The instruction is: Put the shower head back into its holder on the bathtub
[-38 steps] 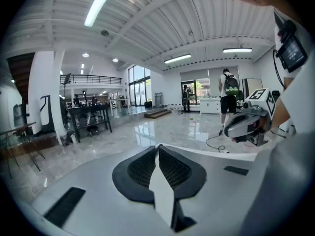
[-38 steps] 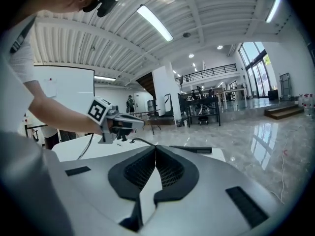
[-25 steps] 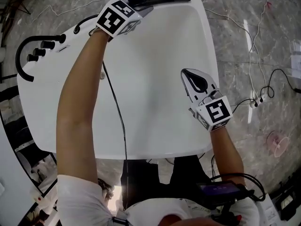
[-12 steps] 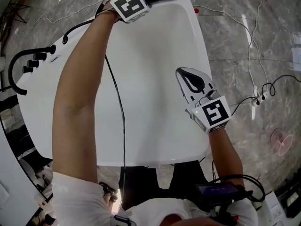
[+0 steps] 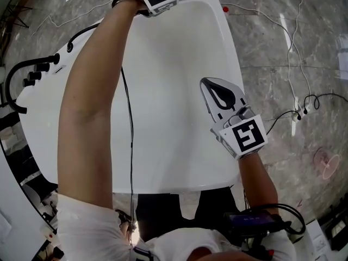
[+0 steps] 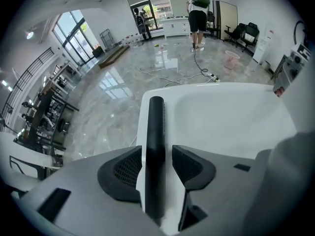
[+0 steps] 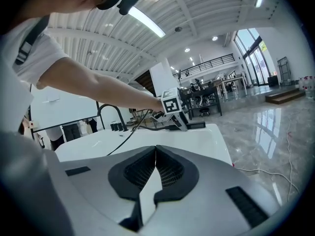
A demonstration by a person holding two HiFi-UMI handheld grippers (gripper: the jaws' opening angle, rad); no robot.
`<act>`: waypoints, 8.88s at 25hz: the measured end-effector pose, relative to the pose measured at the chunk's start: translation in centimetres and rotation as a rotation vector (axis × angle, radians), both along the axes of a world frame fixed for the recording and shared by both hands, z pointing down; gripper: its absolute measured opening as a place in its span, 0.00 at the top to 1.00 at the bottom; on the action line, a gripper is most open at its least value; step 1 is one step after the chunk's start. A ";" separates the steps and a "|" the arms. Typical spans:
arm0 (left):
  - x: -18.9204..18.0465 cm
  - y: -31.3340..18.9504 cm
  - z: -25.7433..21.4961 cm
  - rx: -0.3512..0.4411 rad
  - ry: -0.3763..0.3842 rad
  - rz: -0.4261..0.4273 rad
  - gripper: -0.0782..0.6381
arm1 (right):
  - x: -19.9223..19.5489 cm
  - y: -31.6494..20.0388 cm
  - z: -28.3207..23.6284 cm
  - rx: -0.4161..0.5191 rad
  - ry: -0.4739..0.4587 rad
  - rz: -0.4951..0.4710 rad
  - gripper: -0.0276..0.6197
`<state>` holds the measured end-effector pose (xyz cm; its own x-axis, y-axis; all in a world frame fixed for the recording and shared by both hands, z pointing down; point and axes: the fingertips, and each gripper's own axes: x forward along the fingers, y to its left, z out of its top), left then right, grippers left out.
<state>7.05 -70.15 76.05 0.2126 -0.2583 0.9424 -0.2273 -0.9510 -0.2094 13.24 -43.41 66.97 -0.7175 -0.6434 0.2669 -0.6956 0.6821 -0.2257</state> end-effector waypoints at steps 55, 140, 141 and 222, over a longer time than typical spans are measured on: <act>-33.0 7.1 -35.5 0.782 0.865 -0.774 0.70 | -12.8 11.5 -8.9 -0.184 -0.130 -0.164 0.94; -45.5 7.1 -10.4 0.752 1.018 -0.887 0.53 | -30.9 10.2 3.5 -0.168 -0.028 -0.121 0.94; -45.7 7.3 -10.9 0.758 1.025 -0.888 0.49 | -30.8 10.3 3.6 -0.170 -0.027 -0.121 0.94; -23.1 87.7 -55.3 0.797 1.049 -1.005 0.87 | -13.3 51.4 -45.0 0.227 0.012 -0.325 0.94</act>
<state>-16.03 17.58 20.75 0.0892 -0.9929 0.0781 -0.9925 -0.0821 0.0909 -0.02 8.03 22.00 -0.8914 -0.4266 0.1531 -0.4365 0.8989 -0.0369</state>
